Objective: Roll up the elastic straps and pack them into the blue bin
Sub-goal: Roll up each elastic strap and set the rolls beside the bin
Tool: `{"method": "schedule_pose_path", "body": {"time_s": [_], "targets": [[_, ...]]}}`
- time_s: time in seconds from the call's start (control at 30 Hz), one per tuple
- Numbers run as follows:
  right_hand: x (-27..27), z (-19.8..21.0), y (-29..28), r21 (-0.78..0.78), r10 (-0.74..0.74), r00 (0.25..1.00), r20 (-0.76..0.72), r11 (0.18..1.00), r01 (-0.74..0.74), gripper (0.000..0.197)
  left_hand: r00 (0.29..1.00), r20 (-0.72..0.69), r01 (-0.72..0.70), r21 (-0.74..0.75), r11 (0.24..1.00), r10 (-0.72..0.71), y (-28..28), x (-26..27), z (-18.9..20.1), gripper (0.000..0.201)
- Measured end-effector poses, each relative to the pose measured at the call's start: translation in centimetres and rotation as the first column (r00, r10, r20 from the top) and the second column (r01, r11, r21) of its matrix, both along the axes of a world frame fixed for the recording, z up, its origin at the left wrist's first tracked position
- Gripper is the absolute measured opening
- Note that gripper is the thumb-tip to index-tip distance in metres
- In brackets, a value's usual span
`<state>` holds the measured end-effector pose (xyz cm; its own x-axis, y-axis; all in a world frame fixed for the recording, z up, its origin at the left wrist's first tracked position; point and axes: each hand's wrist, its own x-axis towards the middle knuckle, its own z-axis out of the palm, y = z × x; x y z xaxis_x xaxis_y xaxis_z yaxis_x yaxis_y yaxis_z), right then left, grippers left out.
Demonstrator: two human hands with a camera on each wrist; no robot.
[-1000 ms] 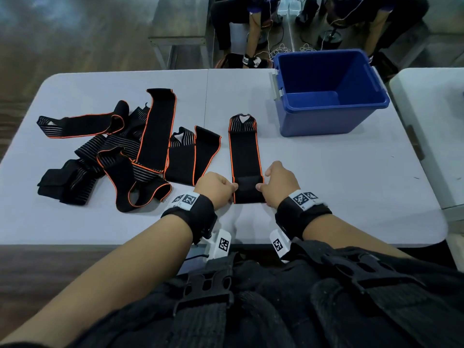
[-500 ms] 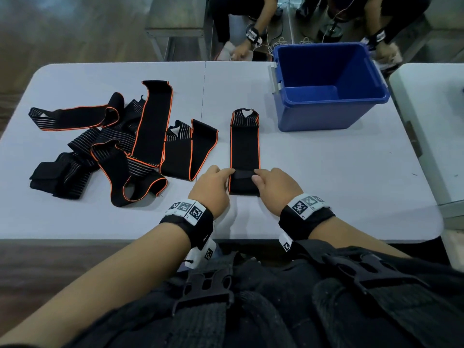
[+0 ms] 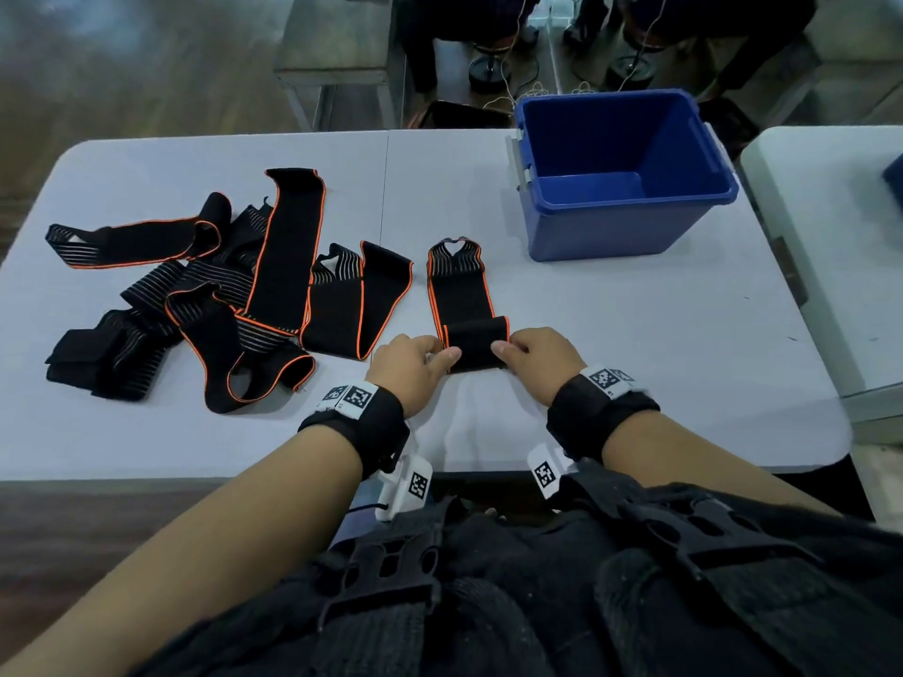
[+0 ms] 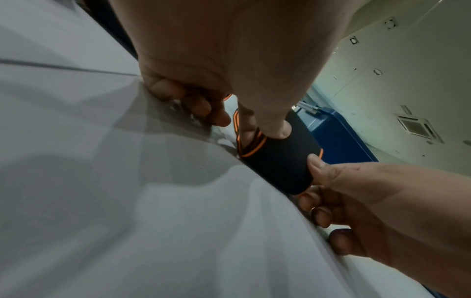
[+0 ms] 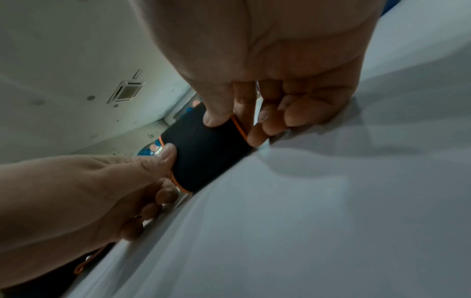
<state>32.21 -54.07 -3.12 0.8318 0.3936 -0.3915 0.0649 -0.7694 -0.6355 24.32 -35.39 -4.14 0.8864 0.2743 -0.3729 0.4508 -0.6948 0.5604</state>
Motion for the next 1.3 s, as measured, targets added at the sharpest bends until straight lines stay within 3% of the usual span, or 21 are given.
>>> {"method": "schedule_pose_path", "body": {"time_s": [0.2,0.3,0.37,0.47,0.57,0.63,0.73,0.77,0.9,1.1,1.2,1.3], "targets": [[0.3,-0.2,0.8,-0.072,-0.029,0.998,-0.060,0.997,0.025,0.056,0.998,-0.052,-0.049,-0.064,0.997,0.046,0.0,0.3,0.4,0.048],[0.3,-0.2,1.1,-0.129,-0.030,0.999,-0.042,0.991,0.024,0.048,0.992,-0.007,-0.128,-0.090,0.988,0.128,0.1,0.1,0.1,0.034],[0.0,-0.4,1.2,-0.090,-0.062,0.998,-0.001,0.994,0.061,0.033,0.979,0.056,-0.188,-0.128,0.974,0.197,0.0,-0.1,0.0,0.030],[-0.4,-0.2,1.2,-0.029,-0.048,0.997,0.060,0.998,0.050,0.031,0.983,0.129,-0.120,-0.084,0.989,0.130,-0.4,-0.1,0.1,0.037],[-0.2,-0.1,1.4,-0.101,0.069,0.990,0.122,0.993,-0.057,0.035,0.987,0.159,-0.020,0.039,0.999,0.014,-0.7,-0.1,-0.3,0.038],[0.0,-0.3,1.2,-0.141,0.136,0.981,0.141,0.983,-0.116,0.045,0.988,0.148,0.037,0.098,0.995,-0.052,-0.5,-0.6,-0.8,0.050],[0.0,-0.7,0.2,-0.161,0.231,0.967,0.110,0.964,-0.212,0.074,0.983,0.095,0.146,0.123,0.982,-0.158,0.1,-1.6,-1.1,0.092],[0.1,-0.8,-0.1,-0.177,0.254,0.962,0.096,0.956,-0.235,0.079,0.981,0.072,0.170,0.139,0.976,-0.181,0.2,-1.7,-1.2,0.098],[1.0,-0.5,-0.3,-0.131,0.250,0.964,0.085,0.962,-0.238,0.068,0.983,0.128,0.117,0.106,0.987,-0.131,0.4,-1.0,-1.1,0.073],[1.5,-0.1,0.1,0.044,0.102,0.995,0.013,0.994,-0.102,0.036,0.990,0.138,-0.006,-0.178,0.984,0.031,0.5,-0.2,0.1,0.028],[2.0,-0.2,0.9,0.041,0.078,0.997,0.005,0.996,-0.078,0.026,0.992,0.085,-0.069,-0.245,0.967,0.092,0.7,0.3,0.3,0.025],[2.3,-0.7,1.8,-0.077,0.123,0.992,0.017,0.990,-0.122,0.041,0.997,0.016,-0.069,-0.179,0.982,0.073,1.0,0.7,0.5,0.042]]}}
